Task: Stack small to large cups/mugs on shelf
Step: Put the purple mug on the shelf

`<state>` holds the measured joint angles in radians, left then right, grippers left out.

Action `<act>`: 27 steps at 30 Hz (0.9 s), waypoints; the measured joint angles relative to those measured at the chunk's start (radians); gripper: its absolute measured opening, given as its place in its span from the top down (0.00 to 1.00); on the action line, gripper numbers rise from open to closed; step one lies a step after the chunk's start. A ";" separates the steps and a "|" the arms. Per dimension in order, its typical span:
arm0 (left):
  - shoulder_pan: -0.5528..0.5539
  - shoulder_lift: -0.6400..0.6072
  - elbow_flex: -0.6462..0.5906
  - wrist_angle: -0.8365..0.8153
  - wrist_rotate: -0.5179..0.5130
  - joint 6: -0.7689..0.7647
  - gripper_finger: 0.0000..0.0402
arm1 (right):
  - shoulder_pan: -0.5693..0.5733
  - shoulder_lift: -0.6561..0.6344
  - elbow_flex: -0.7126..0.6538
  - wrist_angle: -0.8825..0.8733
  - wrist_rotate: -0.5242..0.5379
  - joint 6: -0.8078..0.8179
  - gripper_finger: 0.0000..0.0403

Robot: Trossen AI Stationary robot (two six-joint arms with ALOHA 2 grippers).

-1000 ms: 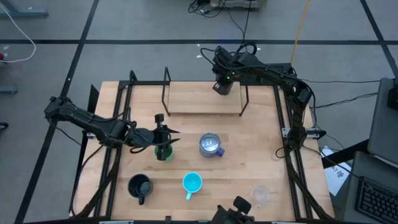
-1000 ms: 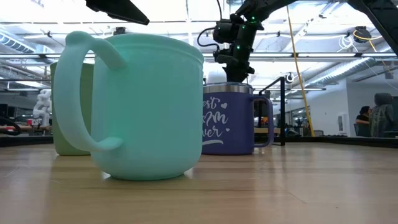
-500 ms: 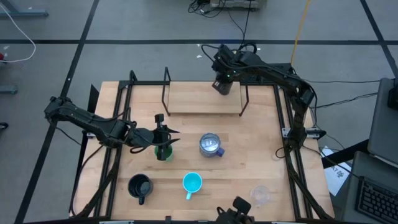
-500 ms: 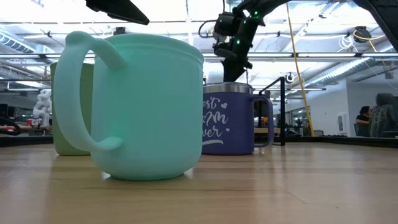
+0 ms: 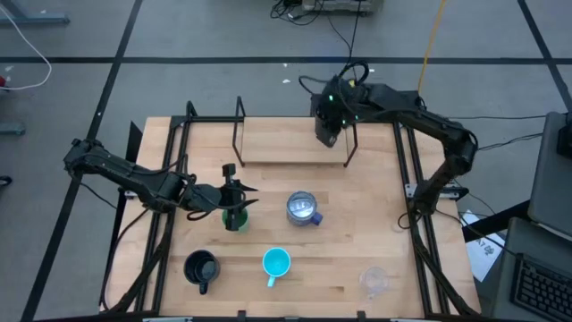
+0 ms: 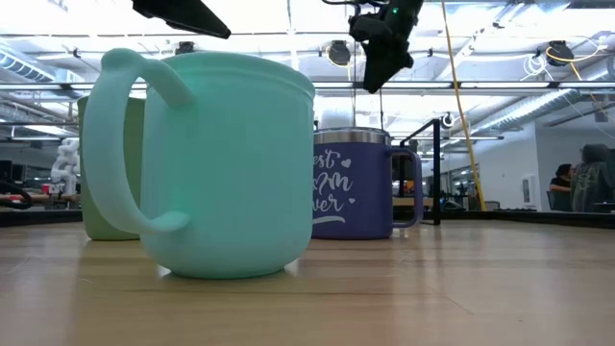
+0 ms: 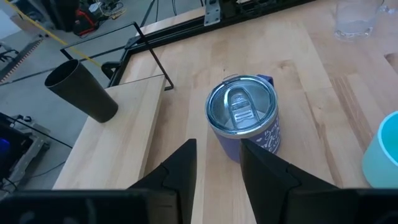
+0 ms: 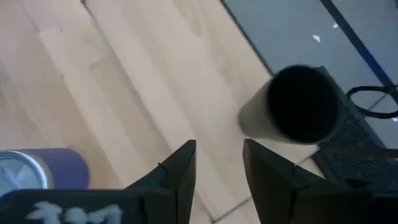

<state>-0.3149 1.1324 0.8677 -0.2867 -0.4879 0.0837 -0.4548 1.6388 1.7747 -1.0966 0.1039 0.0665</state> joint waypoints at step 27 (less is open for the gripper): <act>0.000 0.000 0.000 0.007 0.039 0.009 0.69 | 0.016 0.066 -0.230 0.201 0.060 0.000 0.75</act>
<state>-0.3145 1.1320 0.8677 -0.2794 -0.4492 0.0925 -0.4391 1.7050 1.5444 -0.8953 0.1635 0.0666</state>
